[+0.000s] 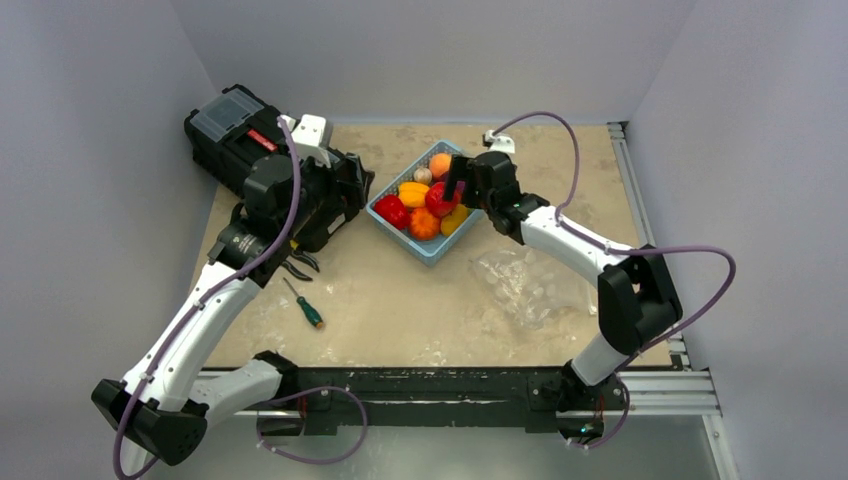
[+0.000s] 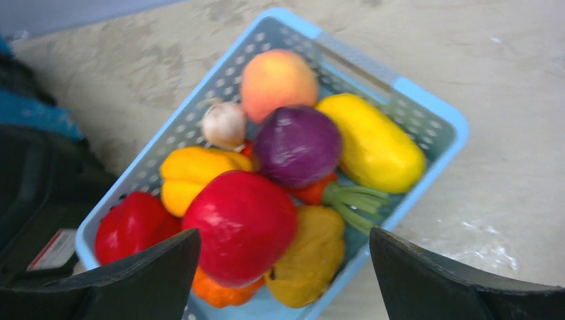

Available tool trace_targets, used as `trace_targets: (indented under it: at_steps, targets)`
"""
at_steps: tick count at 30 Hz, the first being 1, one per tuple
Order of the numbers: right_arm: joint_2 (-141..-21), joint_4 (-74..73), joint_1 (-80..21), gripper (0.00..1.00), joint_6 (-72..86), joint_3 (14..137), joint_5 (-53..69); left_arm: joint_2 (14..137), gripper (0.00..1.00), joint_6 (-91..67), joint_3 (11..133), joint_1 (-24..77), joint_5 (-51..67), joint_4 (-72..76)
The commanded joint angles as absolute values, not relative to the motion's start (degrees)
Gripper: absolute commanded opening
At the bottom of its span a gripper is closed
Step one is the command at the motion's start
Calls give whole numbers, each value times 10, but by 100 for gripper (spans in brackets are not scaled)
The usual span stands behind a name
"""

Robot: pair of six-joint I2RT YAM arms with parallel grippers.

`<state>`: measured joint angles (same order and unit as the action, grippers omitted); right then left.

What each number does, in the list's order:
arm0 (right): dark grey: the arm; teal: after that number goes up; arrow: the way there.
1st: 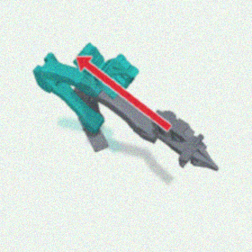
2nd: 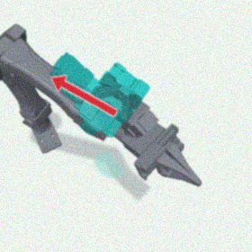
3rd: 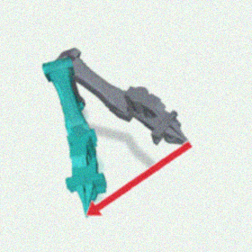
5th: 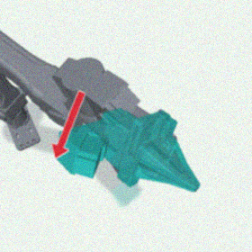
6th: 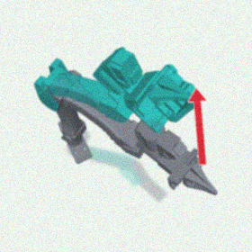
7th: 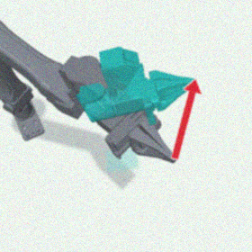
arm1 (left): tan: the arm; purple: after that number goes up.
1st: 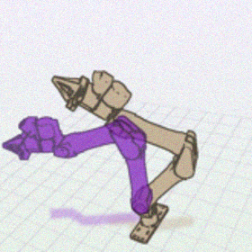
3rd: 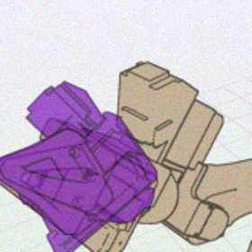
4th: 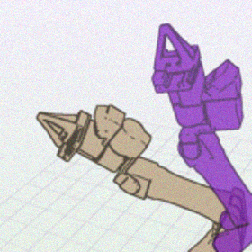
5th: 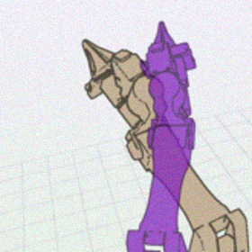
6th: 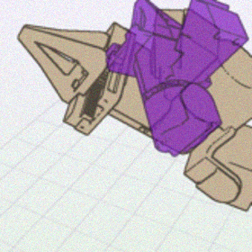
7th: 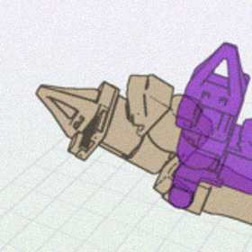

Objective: Place the food in the zip-top bag and seal the zipper
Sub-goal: Move the zipper food storage bag to the center of the board.

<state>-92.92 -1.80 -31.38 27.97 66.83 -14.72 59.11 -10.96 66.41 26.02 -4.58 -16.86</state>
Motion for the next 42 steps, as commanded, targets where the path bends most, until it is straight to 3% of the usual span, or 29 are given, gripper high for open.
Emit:
trace_targets:
  at_steps: [1, 6, 8, 12, 17, 21, 27, 36, 42]
  targets:
    - [-876, -65, -270, 99, 416, 638, -264, 603, 100, -121, 679, 263, -27, -159]
    - [-875, -265, -198, 99, 548, 645, -460, 609, 99, -134, 684, 263, -3, -161]
    - [-866, -302, -147, 99, 569, 627, -465, 613, 99, -139, 686, 262, 24, -161]
    - [-818, -236, -9, 99, 514, 545, -240, 622, 97, -147, 690, 262, 50, -163]
    - [-742, -218, 77, 99, 459, 485, -147, 631, 96, -151, 698, 262, 75, -172]
    - [-750, -225, 138, 99, 399, 458, 11, 634, 95, -155, 700, 262, 95, -172]
    - [-711, -228, 90, 99, 359, 428, 123, 639, 94, -162, 703, 262, 112, -172]
    - [-636, -269, -162, 99, 466, 403, 97, 649, 93, -163, 711, 263, 121, -182]
    - [-614, -149, -273, 99, 512, 342, 175, 654, 93, -162, 712, 263, 124, -185]
